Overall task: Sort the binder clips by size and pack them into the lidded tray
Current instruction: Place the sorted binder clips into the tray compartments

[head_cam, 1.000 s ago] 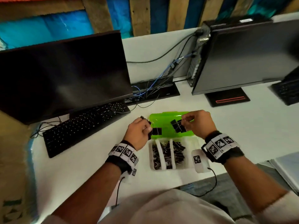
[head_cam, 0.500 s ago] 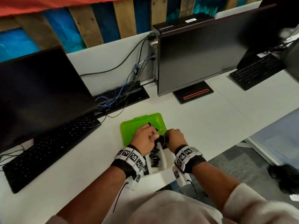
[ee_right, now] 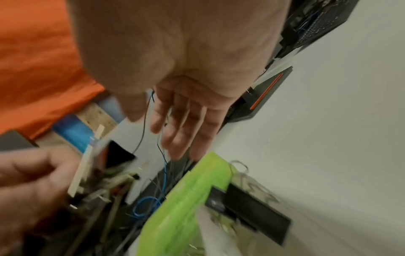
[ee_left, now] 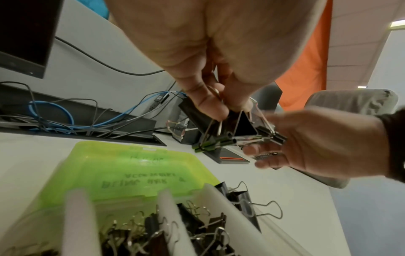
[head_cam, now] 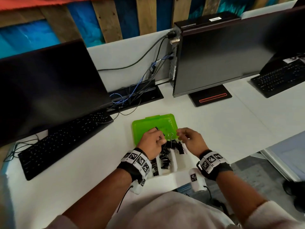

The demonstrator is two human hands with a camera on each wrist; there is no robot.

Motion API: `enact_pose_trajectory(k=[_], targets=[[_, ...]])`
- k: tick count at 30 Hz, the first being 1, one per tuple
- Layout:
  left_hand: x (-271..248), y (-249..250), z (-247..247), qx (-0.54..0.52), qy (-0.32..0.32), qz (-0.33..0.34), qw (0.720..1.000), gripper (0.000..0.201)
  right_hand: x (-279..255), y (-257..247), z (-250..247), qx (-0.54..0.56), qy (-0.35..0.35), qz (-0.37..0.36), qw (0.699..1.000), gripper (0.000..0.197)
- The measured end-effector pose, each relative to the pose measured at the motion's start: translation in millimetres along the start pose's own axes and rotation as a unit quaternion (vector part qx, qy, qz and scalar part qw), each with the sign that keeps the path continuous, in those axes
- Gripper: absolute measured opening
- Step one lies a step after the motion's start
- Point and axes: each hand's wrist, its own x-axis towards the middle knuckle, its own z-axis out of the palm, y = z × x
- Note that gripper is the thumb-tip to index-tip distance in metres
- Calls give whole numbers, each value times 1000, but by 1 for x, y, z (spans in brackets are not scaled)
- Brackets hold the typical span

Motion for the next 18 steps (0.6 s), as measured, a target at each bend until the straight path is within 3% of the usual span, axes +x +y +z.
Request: enact_pose_trajectory(k=[2,4,6,10,14,18], targets=[[3,4,7,-2,-4,8,1000,6,-7,-11,-8,88,-67,-17,994,20],[7,10,14,-9,-11,12,1000,7,-13,-18,-12,65,-134,-42,988,37],[8,14,21,-17,-21,12,1000,8,-17,-13,-13,18,-112,-40,993,43],[8,19,35,-25,-62,8,998,7,-24,6,-19,32,-48,-19,998,29],[6,28,52,-38,-101,28,994,8,-36,21,-28,105,-116,62,986,11],[5,35,67,-15,-158,56,986,10,-44,40,-40,134,-127,116,976,7]])
